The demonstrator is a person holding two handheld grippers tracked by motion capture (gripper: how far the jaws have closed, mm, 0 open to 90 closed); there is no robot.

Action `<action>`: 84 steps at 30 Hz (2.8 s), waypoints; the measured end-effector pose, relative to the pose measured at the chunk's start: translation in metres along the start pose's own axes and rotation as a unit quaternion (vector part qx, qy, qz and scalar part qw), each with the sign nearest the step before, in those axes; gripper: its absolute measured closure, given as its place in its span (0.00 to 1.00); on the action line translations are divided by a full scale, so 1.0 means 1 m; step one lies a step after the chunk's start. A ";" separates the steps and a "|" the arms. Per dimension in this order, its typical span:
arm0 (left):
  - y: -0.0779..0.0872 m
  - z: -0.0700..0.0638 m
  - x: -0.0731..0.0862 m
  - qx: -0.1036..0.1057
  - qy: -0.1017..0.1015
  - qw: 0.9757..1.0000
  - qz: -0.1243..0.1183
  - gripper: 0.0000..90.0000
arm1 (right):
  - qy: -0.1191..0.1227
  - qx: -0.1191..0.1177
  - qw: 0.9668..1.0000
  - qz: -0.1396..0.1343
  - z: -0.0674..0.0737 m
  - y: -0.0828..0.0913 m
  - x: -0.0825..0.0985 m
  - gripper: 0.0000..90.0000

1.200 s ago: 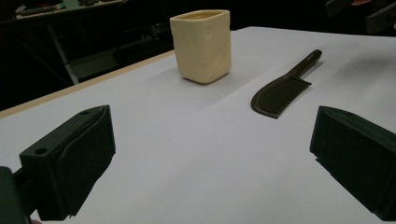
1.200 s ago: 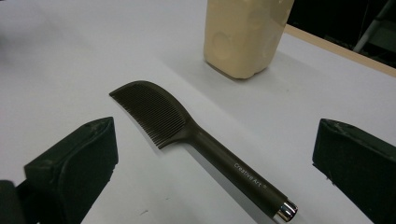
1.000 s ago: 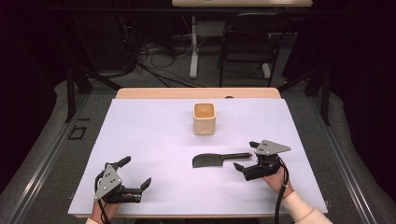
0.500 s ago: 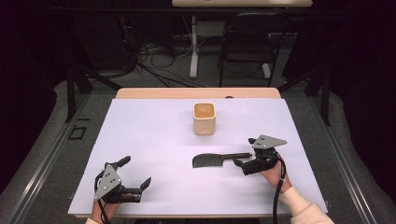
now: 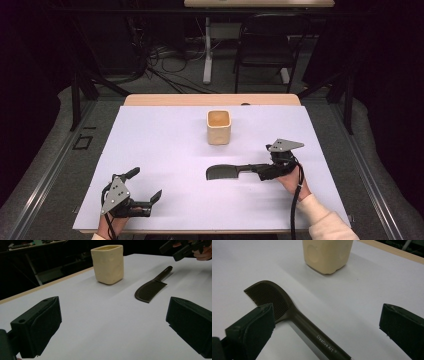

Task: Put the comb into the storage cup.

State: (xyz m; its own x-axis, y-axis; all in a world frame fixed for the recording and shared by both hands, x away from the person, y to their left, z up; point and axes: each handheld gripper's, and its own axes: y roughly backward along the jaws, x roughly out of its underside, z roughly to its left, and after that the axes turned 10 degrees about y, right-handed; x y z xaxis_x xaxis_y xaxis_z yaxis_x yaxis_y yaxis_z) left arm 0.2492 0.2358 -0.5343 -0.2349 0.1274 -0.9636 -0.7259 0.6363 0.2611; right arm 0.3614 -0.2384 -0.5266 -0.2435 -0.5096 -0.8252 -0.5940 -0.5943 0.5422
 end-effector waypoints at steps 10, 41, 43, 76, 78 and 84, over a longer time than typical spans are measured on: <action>0.000 0.000 0.000 0.000 0.000 1.000 0.000 0.00 | -0.010 0.013 1.000 0.020 -0.009 -0.005 0.001 0.24; 0.000 0.000 0.000 0.000 -0.001 1.000 0.005 0.00 | 0.038 0.039 0.991 0.124 -0.016 -0.011 0.014 1.00; 0.000 0.000 0.000 -0.001 -0.001 1.000 0.006 0.00 | 0.038 0.038 0.990 0.127 -0.016 -0.010 0.014 1.00; 0.000 0.000 0.000 -0.005 -0.001 1.000 0.007 0.00 | 0.042 0.019 0.987 0.157 -0.004 -0.006 0.017 1.00; 0.000 0.000 0.000 -0.005 -0.001 1.000 0.007 0.00 | 0.044 0.017 0.986 0.157 -0.004 -0.006 0.018 1.00; 0.000 0.000 0.000 -0.005 -0.001 1.000 0.008 0.00 | 0.046 0.012 0.986 0.161 -0.001 -0.004 0.017 1.00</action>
State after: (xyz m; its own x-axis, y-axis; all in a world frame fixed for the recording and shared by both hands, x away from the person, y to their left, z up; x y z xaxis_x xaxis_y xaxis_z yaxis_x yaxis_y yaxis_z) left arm 0.2494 0.2359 -0.5347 -0.2449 0.1384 -0.9596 -0.7292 0.6261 0.2764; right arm 0.3607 -0.2450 -0.5428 -0.3516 -0.7247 -0.5926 -0.5154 -0.3786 0.7688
